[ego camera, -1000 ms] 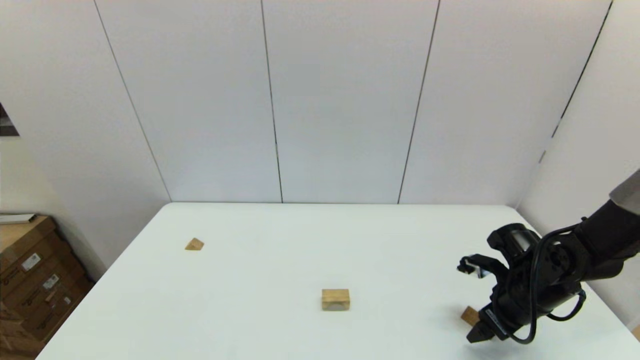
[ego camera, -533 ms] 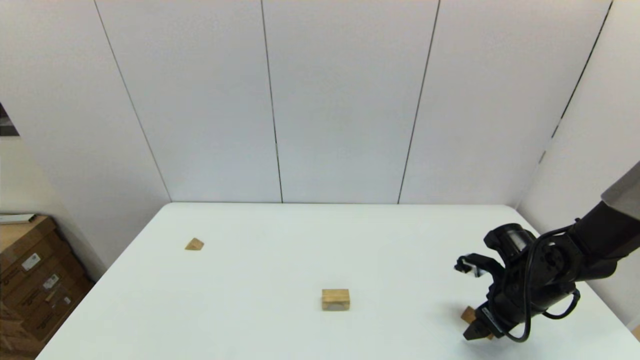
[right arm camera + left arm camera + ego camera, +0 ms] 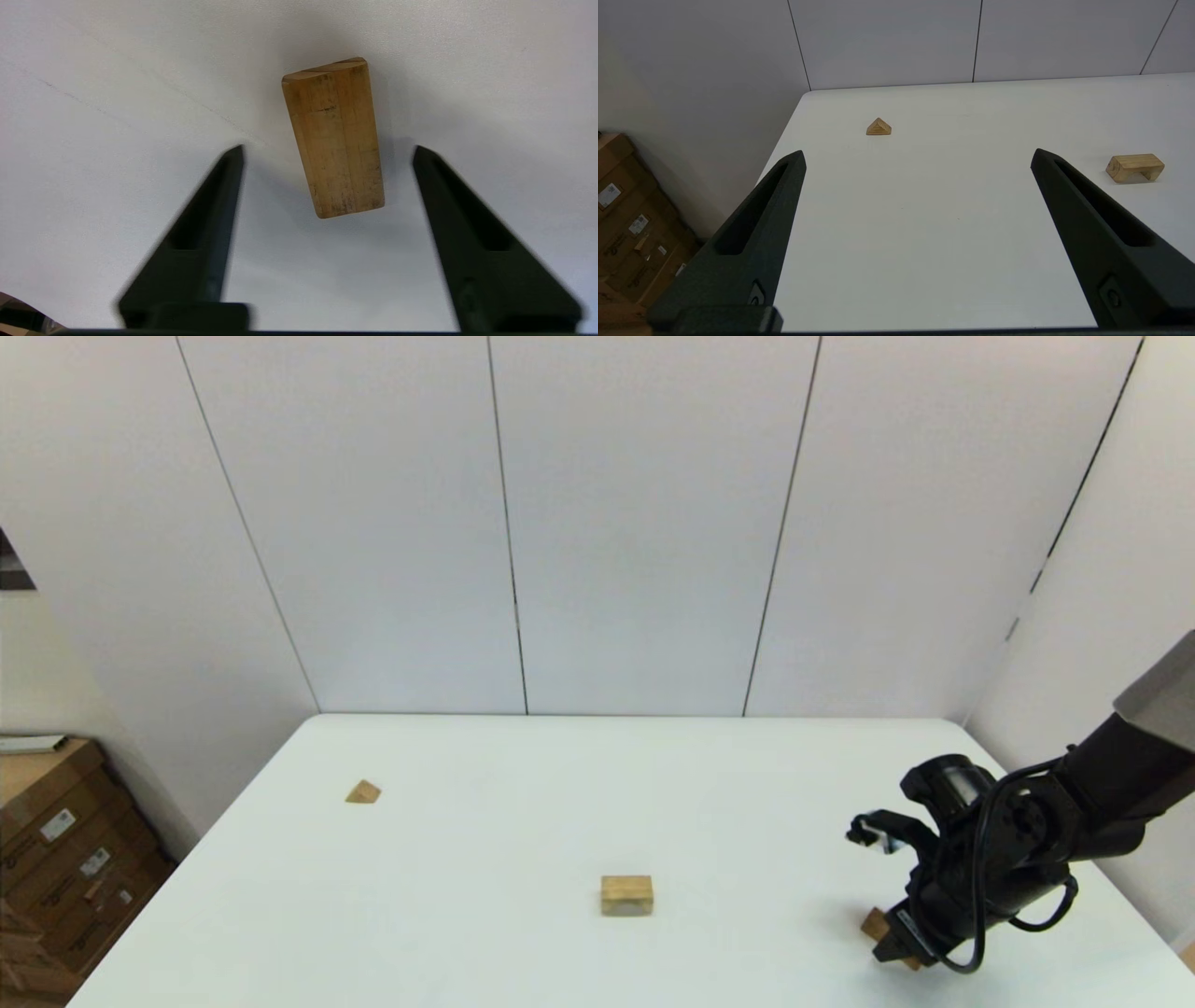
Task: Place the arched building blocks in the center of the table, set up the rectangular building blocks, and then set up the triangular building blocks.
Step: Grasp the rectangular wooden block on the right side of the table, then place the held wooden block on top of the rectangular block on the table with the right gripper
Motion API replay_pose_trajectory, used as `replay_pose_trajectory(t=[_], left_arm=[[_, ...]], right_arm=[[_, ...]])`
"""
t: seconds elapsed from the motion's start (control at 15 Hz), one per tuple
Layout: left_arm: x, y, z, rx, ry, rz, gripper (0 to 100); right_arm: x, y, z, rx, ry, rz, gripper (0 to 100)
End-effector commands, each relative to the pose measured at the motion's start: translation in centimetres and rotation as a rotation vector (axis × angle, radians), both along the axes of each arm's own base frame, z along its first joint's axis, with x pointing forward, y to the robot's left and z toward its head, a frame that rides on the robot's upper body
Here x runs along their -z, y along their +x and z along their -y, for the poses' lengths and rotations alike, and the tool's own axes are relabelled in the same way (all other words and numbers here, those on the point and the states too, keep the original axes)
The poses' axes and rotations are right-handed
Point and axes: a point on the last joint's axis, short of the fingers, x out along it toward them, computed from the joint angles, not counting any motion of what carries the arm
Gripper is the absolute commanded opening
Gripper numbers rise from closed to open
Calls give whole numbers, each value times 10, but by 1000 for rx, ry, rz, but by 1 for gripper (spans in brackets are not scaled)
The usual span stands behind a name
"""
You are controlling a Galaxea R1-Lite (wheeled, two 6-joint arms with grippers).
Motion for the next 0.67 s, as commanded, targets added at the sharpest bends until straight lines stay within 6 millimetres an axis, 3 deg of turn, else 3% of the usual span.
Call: replay_pose_trajectory(t=[0.07,0.53,0.67], left_arm=[[0,0,0,0,0,0,100],[0,0,0,0,0,-2,100],[0,0,0,0,0,0,100]], right_arm=[[0,0,0,-3,1,-1,0],[-2,-2,-2,-13,4,3,0],[-28,-4,-16,-62,36,84,0]])
